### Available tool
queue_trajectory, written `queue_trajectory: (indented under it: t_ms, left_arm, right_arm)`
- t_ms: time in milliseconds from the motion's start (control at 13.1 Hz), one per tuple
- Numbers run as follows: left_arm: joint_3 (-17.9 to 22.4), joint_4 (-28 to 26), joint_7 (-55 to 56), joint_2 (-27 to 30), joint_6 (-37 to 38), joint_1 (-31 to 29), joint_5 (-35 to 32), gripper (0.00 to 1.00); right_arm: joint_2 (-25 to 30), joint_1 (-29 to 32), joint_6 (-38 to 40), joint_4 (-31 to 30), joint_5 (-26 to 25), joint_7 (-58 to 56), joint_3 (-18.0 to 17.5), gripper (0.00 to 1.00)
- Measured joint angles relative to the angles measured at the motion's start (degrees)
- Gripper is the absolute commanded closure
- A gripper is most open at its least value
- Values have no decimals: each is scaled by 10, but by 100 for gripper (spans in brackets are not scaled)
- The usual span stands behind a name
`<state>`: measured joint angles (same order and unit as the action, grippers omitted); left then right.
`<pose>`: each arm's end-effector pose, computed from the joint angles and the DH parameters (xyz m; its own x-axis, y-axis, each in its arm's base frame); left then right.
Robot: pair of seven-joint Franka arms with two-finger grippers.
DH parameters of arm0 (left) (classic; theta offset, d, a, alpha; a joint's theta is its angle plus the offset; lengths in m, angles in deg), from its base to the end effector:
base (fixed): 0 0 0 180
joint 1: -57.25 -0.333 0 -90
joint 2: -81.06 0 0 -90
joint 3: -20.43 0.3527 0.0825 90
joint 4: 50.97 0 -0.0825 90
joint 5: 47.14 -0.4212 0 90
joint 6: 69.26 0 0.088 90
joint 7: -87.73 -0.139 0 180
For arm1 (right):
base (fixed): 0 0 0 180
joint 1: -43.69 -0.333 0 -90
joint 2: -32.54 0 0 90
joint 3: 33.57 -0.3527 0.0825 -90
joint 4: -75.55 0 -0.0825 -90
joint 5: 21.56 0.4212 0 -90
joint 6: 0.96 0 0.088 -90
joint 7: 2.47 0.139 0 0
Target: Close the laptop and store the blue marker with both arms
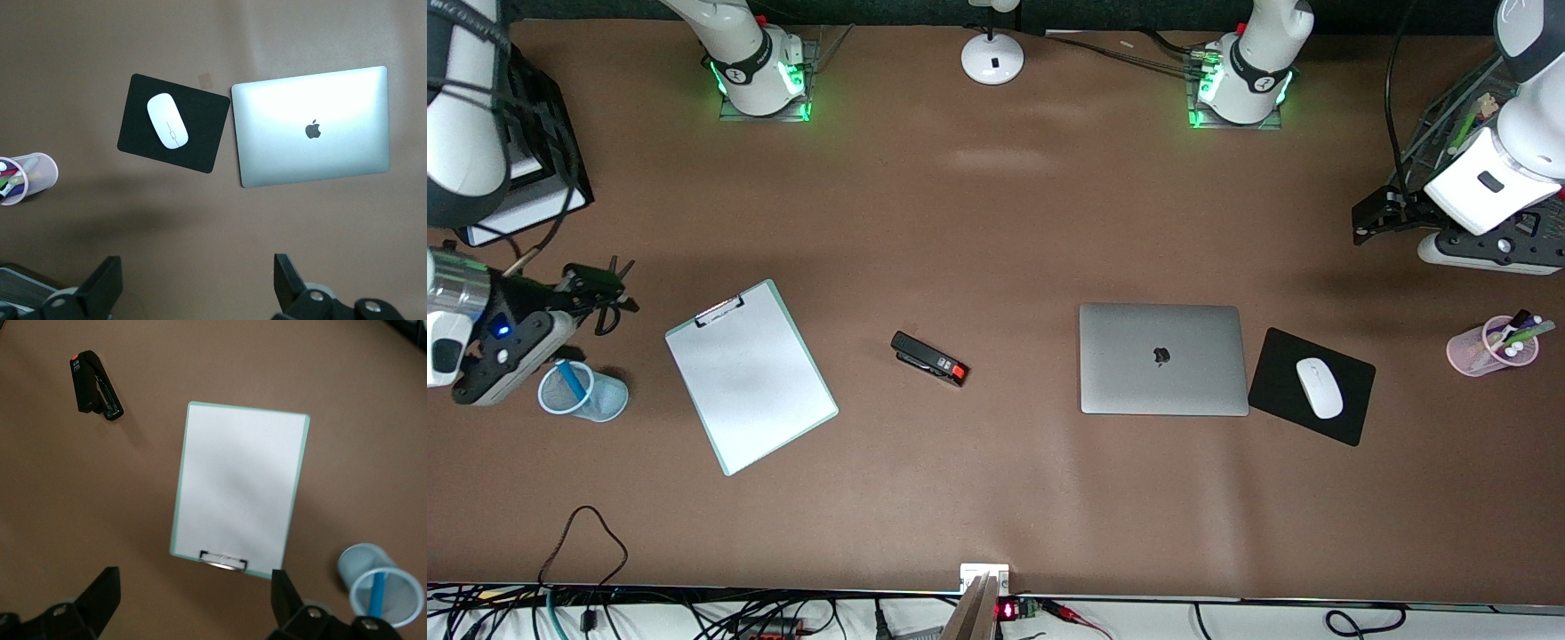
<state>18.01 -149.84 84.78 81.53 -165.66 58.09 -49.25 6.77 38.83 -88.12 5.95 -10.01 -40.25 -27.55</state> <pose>0.5908 -0.0290 0.5645 0.9930 -0.1122 -0.0368 -0.1135 -0.9929 -0.0349 0.7222 0.0297 0.5103 0.7998 0.6001 -0.0160 0.5844 -0.7844 -0.2079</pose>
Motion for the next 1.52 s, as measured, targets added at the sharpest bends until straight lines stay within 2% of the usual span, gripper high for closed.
queue_trajectory:
  t_ms: [609, 837, 1065, 1293, 1522]
  left_arm:
    - [0, 0, 0, 0, 0, 0, 0, 0]
    - [0, 0, 0, 0, 0, 0, 0, 0]
    - [0, 0, 0, 0, 0, 0, 0, 0]
    - [0, 0, 0, 0, 0, 0, 0, 0]
    - [0, 0, 0, 0, 0, 0, 0, 0]
  right_arm:
    - [0, -75, 67, 29, -60, 202, 0, 0]
    - [0, -76, 77, 29, -64, 237, 4, 0]
    - [0, -73, 94, 29, -101, 242, 9, 0]
    - [0, -70, 94, 30, -116, 248, 13, 0]
    - [5, -69, 91, 63, -140, 302, 17, 0]
